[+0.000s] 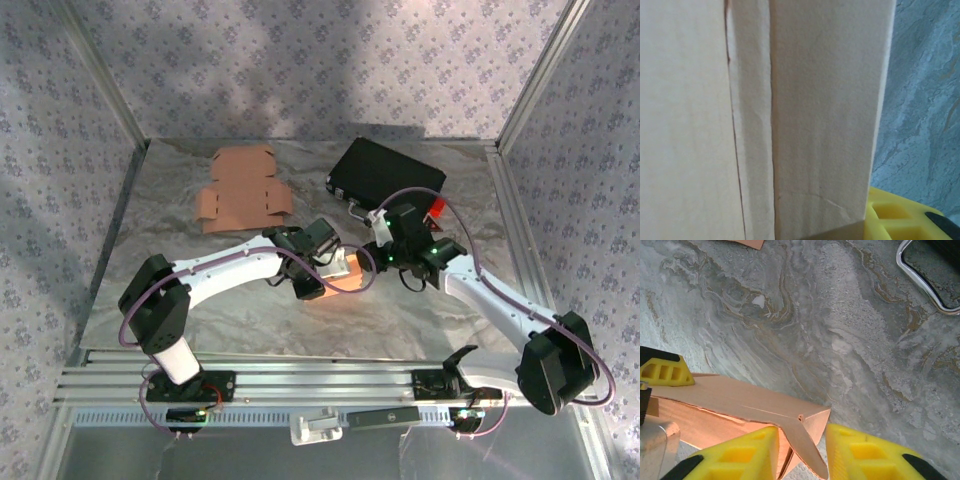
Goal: Fold the paper box
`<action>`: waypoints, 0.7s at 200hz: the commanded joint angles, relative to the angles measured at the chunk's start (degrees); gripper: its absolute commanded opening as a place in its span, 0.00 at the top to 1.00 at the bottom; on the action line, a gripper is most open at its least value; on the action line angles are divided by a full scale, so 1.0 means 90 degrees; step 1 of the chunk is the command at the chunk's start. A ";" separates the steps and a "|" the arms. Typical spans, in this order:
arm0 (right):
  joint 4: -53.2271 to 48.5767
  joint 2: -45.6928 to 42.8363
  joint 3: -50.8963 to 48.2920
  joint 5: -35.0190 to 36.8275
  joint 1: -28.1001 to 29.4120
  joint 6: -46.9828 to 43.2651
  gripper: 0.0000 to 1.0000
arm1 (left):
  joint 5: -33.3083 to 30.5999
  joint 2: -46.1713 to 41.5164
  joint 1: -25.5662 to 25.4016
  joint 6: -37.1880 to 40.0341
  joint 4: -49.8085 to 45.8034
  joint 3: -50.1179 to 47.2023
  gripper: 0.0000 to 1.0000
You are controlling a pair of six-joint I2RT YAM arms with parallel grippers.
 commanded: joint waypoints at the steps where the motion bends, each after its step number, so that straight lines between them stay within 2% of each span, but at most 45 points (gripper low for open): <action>1: -0.0236 0.0064 0.0182 0.0214 0.0056 -0.0125 0.71 | 0.0097 0.0041 0.0048 0.0091 -0.0232 -0.0128 0.60; 50: -0.0322 0.0063 0.0226 0.0500 0.0179 -0.0114 0.81 | -0.0087 -0.0050 0.0048 -0.0076 -0.0080 -0.0145 0.59; 72: -0.0342 0.0042 0.0246 0.0597 0.0232 -0.0106 0.87 | -0.0247 -0.0187 0.0058 -0.0268 0.0062 -0.0149 0.54; 96: -0.0393 0.0089 0.0284 0.0712 0.0276 -0.0105 0.89 | -0.0247 -0.0418 0.0100 -0.0515 0.0134 -0.0143 0.48; 140: -0.0412 0.0228 0.0340 0.0822 0.0350 0.0002 0.91 | 0.0003 -0.0826 0.0219 -0.0729 0.0192 -0.0244 0.44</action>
